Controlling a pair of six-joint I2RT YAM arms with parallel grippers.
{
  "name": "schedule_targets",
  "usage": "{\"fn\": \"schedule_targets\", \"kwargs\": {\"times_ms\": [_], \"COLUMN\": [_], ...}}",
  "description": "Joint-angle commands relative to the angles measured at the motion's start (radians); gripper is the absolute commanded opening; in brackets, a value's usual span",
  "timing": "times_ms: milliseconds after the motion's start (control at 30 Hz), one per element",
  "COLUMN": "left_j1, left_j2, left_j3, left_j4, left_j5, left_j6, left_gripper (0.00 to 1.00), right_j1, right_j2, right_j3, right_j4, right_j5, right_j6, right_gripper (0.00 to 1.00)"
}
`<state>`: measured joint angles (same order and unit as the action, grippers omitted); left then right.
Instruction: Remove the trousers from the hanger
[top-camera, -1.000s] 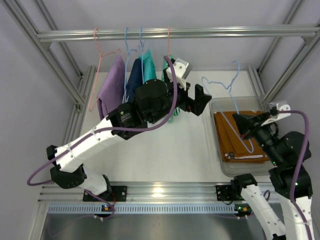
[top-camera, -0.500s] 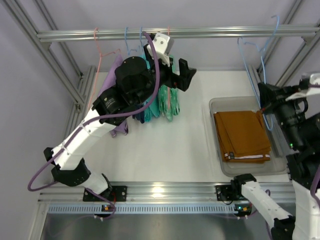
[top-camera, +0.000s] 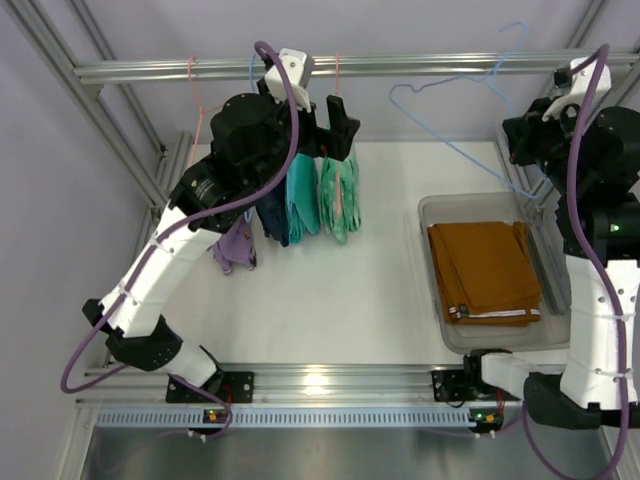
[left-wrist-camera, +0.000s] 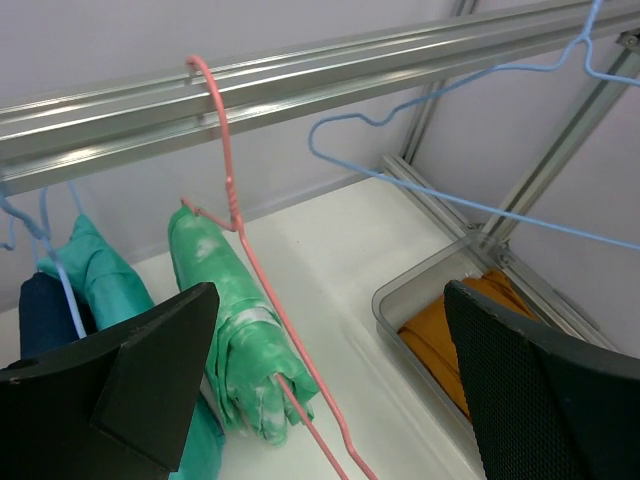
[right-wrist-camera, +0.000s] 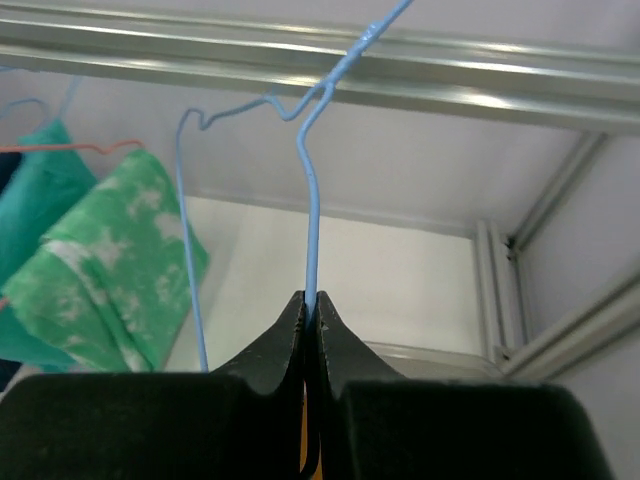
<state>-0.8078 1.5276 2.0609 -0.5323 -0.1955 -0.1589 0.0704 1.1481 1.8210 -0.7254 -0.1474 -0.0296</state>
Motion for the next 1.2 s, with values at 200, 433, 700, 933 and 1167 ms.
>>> {"fn": "schedule_targets", "kwargs": {"times_ms": [200, 433, 700, 933, 1167], "left_j1": [0.058, 0.082, 0.116, 0.212, 0.279], "left_j2": [-0.055, -0.072, -0.073, -0.090, -0.110], "left_j3": [-0.033, -0.076, -0.077, -0.076, -0.116], "left_j4": [0.041, 0.046, 0.038, 0.020, 0.018], "left_j5": [0.022, 0.016, 0.016, 0.091, 0.148], "left_j6": [-0.019, -0.008, 0.015, -0.034, -0.094], "left_gripper": [0.99, 0.99, 0.99, 0.99, 0.99], "right_j1": [-0.506, -0.826, -0.914, -0.913, -0.906], "right_j2": [-0.079, -0.057, 0.047, 0.122, 0.119], "right_j3": [-0.178, -0.252, -0.301, -0.298, -0.345], "right_j4": [0.208, 0.319, 0.464, 0.572, 0.744], "right_j5": [-0.388, -0.645, -0.856, -0.882, -0.891], "right_j6": [-0.012, -0.036, -0.033, -0.004, 0.083], "right_gripper": [0.00, 0.00, 0.00, 0.00, 0.00]}}
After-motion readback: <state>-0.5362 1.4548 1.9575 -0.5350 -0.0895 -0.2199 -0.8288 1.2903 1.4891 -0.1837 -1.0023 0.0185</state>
